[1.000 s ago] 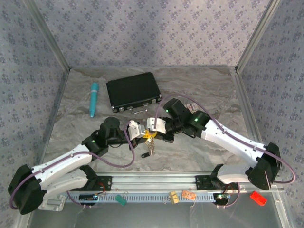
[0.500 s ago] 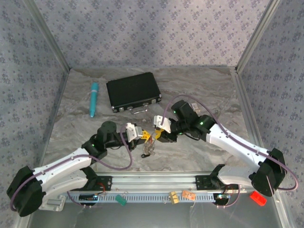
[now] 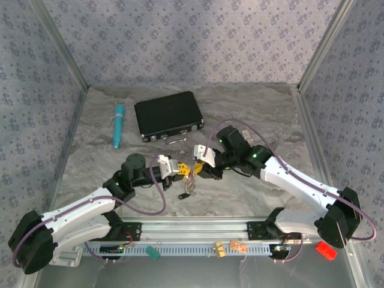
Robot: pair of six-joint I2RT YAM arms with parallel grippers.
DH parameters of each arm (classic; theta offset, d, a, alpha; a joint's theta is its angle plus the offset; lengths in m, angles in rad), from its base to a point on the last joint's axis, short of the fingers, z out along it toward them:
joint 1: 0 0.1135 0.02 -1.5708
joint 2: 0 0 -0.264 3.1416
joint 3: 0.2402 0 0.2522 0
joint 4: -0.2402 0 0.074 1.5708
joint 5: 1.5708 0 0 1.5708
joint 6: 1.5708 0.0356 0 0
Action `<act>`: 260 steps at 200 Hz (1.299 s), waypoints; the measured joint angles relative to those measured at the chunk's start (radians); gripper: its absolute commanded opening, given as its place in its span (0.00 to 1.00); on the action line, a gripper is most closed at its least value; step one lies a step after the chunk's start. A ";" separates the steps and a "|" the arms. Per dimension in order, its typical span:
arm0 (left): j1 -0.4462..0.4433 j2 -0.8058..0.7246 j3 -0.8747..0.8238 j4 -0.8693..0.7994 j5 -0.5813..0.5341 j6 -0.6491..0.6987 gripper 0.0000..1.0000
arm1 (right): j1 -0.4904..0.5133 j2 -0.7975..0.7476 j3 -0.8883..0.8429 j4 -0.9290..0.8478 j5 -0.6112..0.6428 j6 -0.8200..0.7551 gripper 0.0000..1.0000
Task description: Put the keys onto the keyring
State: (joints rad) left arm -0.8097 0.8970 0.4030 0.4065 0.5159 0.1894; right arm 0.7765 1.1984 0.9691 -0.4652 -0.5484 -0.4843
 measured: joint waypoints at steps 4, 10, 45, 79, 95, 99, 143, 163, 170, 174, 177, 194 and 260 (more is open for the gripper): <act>0.000 0.000 0.000 0.001 0.000 0.000 0.00 | 0.000 0.000 0.000 0.000 -0.002 -0.002 0.12; 0.000 0.000 0.000 0.002 0.003 0.000 0.00 | 0.000 0.001 0.000 0.001 -0.003 -0.001 0.11; 0.000 0.000 0.000 0.006 0.012 -0.004 0.00 | 0.000 0.013 0.000 0.006 -0.018 0.003 0.04; 0.000 0.000 0.000 0.014 0.016 -0.015 0.00 | 0.000 0.033 0.000 0.021 -0.037 0.007 0.01; 0.000 0.000 0.000 0.019 0.016 -0.018 0.00 | 0.001 0.040 0.000 0.031 -0.045 0.010 0.02; 0.000 0.000 0.000 0.020 0.016 -0.019 0.00 | 0.001 0.042 0.000 0.032 -0.045 0.011 0.03; 0.000 0.000 -0.001 0.048 0.015 -0.019 0.00 | 0.000 0.039 -0.005 0.051 -0.043 0.033 0.22; 0.000 0.000 -0.001 0.055 0.014 -0.019 0.00 | -0.008 0.010 -0.027 0.066 -0.042 0.036 0.26; -0.001 0.000 -0.002 0.058 0.014 -0.019 0.00 | -0.011 -0.004 -0.037 0.069 -0.040 0.037 0.28; -0.002 0.000 -0.002 0.058 0.013 -0.019 0.00 | -0.013 -0.011 -0.042 0.071 -0.039 0.036 0.29; -0.002 0.000 -0.002 0.058 0.011 -0.019 0.00 | -0.014 -0.017 -0.045 0.072 -0.039 0.037 0.30; -0.002 0.000 -0.002 0.058 0.006 -0.019 0.00 | -0.019 -0.041 -0.063 0.077 -0.033 0.042 0.34; -0.002 0.000 -0.002 0.058 -0.009 -0.023 0.00 | -0.014 -0.050 -0.123 0.113 0.011 0.063 0.37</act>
State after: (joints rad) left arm -0.8116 0.8974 0.4011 0.4648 0.5072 0.1665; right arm 0.7620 1.1481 0.8459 -0.3523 -0.5373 -0.4213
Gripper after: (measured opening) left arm 0.042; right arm 0.372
